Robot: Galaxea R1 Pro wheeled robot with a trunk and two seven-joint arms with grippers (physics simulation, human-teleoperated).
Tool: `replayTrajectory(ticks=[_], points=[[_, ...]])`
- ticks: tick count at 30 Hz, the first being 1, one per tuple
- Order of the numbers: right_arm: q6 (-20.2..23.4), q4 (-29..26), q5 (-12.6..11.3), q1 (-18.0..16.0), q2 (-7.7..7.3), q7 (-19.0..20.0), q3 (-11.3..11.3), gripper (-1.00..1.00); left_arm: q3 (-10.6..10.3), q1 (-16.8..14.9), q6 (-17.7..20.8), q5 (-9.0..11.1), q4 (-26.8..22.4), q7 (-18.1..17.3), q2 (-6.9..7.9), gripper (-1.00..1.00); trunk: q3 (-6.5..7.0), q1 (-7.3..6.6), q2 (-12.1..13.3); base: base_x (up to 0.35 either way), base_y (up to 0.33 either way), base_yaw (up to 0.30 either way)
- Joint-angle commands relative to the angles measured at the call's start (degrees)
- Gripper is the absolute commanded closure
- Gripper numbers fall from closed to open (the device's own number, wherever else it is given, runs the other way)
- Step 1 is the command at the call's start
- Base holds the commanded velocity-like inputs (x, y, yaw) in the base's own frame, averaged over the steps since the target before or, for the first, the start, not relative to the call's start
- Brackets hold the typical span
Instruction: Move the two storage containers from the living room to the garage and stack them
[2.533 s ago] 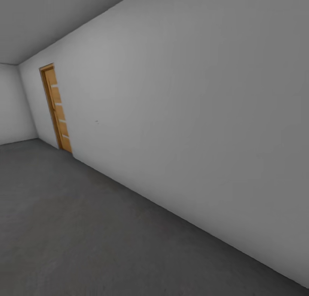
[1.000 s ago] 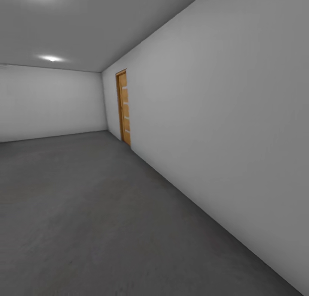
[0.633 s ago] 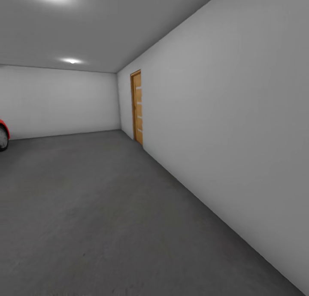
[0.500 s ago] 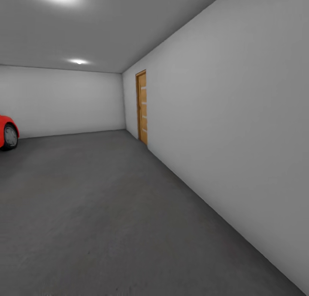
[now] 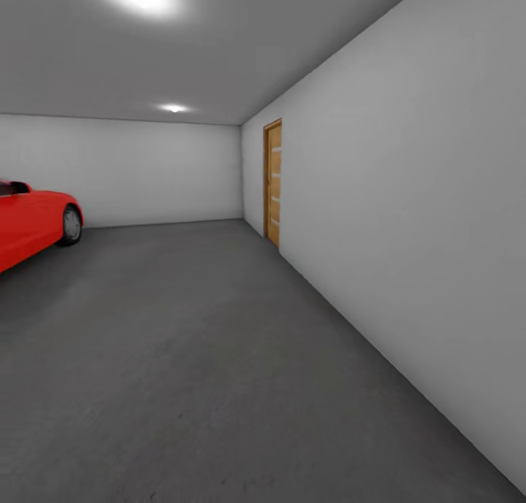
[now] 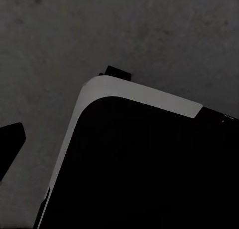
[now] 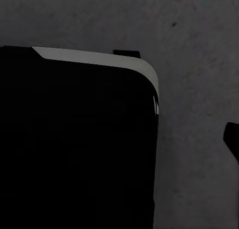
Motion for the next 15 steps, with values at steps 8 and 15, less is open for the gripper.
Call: replayTrajectory(ticks=[8, 15], points=[[-0.28, 0.08, 0.19, -0.02, 0.05, -0.11, 0.10, -1.00, -0.01, -0.01, -0.10, 0.25, 0.01, 0.05, 0.00, -1.00, -0.04, 0.00, -0.02, 0.000, 0.000, 0.279], [-0.28, 0.08, 0.19, -0.02, 0.08, -0.11, 0.10, -1.00, 0.00, -0.01, -0.10, 0.25, 0.02, 0.05, 0.00, -1.00, -0.04, 0.00, -0.02, 0.000, 0.000, 0.279]])
